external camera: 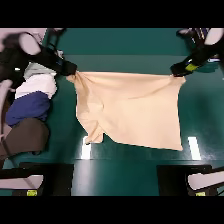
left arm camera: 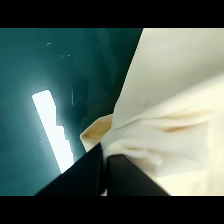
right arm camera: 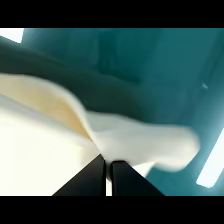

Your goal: Fold the shirts.

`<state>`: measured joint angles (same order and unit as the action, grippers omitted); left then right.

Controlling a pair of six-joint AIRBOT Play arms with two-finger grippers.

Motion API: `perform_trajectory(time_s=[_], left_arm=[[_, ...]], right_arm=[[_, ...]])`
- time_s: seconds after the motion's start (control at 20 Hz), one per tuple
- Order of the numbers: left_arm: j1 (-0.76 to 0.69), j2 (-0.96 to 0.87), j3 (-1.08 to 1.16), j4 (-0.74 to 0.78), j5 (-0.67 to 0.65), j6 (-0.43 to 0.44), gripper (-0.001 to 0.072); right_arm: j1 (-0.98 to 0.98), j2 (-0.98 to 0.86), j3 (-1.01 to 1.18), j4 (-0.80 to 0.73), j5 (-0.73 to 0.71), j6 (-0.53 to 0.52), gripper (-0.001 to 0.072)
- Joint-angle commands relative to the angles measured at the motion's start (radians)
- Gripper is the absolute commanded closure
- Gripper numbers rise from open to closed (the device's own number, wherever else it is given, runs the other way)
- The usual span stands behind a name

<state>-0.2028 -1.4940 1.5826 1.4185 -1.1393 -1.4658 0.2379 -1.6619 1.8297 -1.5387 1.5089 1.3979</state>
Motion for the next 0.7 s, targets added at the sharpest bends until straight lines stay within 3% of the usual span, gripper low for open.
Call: perform_trajectory(time_s=[0.0,0.05,0.1,0.15,0.2,0.35,0.55,0.65], left_arm=[[0.0,-0.142,-0.018,-0.001,0.161,-0.005,0.0681],[0.0,-0.154,-0.018,0.0,0.184,-0.006,0.0678],[0.0,-0.158,-0.018,0.0,0.197,-0.019,0.0487],[0.0,-0.158,-0.018,0.01,0.201,-0.049,0.0269],[0.0,-0.158,-0.011,0.024,0.189,-0.056,0.0274],[0.042,-0.138,0.042,0.031,0.027,-0.053,0.0275],[0.172,-0.047,0.028,-0.053,-0.251,-0.013,0.0274],[0.207,0.02,-0.103,-0.142,-0.259,0.008,0.0274]], right_arm=[[-0.061,-0.127,-0.029,0.18,-0.134,-0.012,0.0695],[-0.081,-0.137,-0.029,0.229,-0.153,-0.011,0.0691],[-0.102,-0.144,-0.029,0.289,-0.159,-0.011,0.062],[-0.125,-0.145,-0.029,0.341,-0.166,-0.011,0.0417],[-0.145,-0.144,-0.029,0.386,-0.172,-0.011,0.0304],[-0.216,-0.115,-0.029,0.502,-0.122,-0.012,0.0302],[-0.306,-0.012,-0.035,0.511,0.011,-0.051,0.0302],[-0.343,0.077,-0.112,0.526,0.0,-0.073,0.0302]])
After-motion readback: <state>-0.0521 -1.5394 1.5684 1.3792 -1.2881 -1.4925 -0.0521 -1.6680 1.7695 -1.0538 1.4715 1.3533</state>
